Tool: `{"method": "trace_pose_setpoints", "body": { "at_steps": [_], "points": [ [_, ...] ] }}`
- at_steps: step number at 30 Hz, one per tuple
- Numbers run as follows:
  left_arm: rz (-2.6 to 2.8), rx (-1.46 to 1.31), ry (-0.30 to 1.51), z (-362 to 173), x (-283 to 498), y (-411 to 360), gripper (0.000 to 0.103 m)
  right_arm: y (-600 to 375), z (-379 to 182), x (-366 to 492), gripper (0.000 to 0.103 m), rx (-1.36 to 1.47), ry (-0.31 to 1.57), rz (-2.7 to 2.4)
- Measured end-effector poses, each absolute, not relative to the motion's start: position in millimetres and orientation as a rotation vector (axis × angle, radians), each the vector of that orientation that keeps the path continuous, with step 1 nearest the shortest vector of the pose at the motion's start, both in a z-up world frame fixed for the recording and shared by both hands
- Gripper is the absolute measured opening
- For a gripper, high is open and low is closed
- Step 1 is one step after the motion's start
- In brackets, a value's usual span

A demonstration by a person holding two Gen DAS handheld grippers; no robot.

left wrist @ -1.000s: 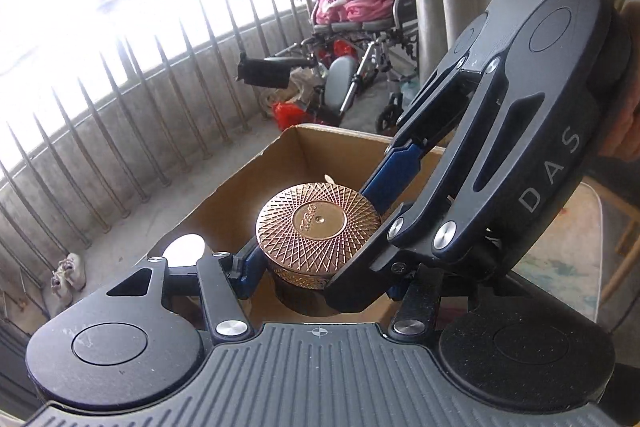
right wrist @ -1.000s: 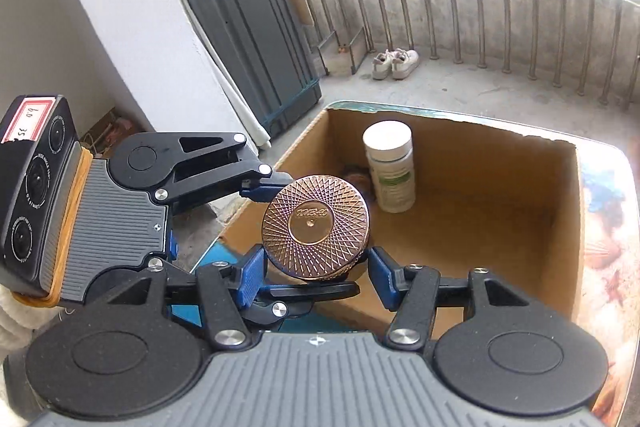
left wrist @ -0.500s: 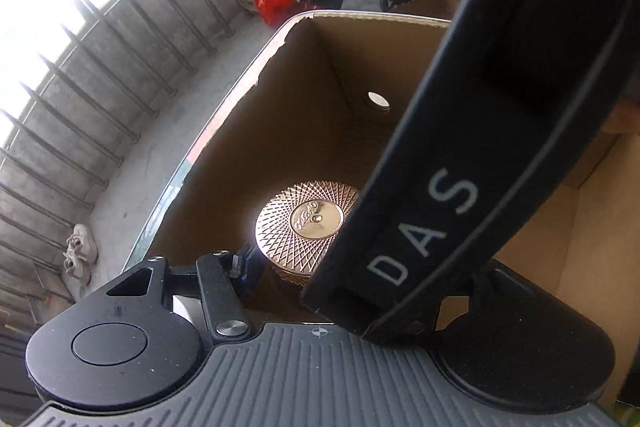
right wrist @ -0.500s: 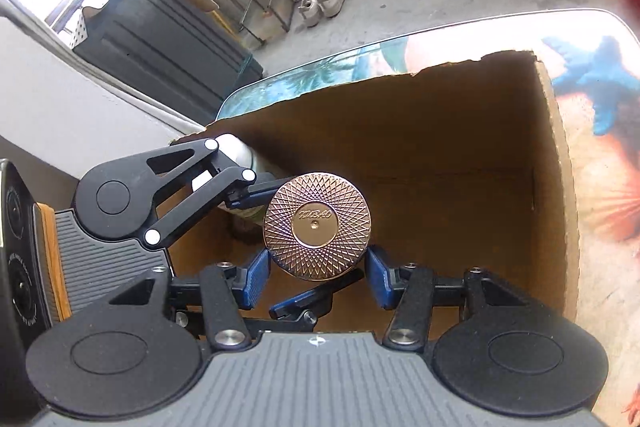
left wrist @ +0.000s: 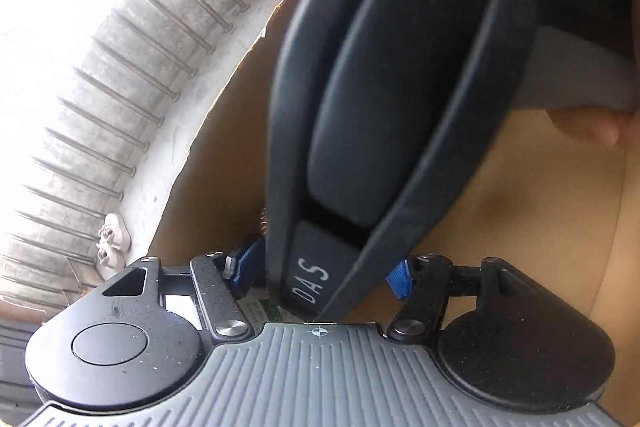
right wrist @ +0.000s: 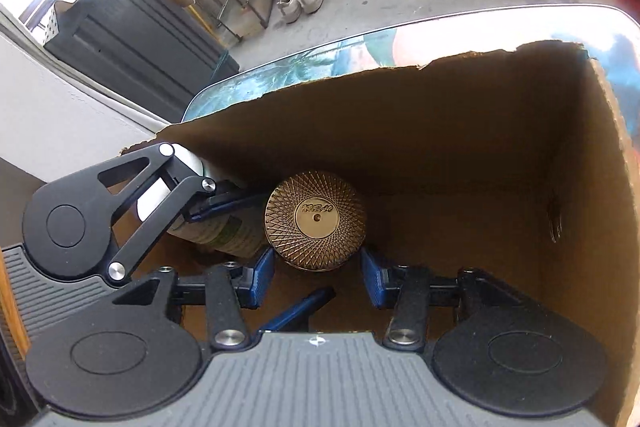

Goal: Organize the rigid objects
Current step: 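Carry the jar with the right tool and lower it into the box, then open the right tool to release the jar and lift out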

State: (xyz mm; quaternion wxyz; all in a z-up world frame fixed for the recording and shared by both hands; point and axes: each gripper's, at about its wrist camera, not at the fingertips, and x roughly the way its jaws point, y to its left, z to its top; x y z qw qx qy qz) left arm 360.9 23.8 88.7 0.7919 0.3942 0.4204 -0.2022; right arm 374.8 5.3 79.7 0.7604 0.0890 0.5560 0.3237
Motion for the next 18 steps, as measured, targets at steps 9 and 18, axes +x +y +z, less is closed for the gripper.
{"method": "trace_pose_setpoints", "body": {
  "at_steps": [9, 18],
  "points": [
    [-0.439, 0.883, 0.886, 91.0, 349.6, 31.2, 0.05, 6.8, 82.4, 374.3, 0.051, 0.227, 1.212, 0.701],
    [-0.436, 0.948, 0.899, 84.9, 341.7, 30.1, 0.027, 0.7, 71.0, 377.4, 0.037, 0.344, 1.237, 0.691]
  ]
}}
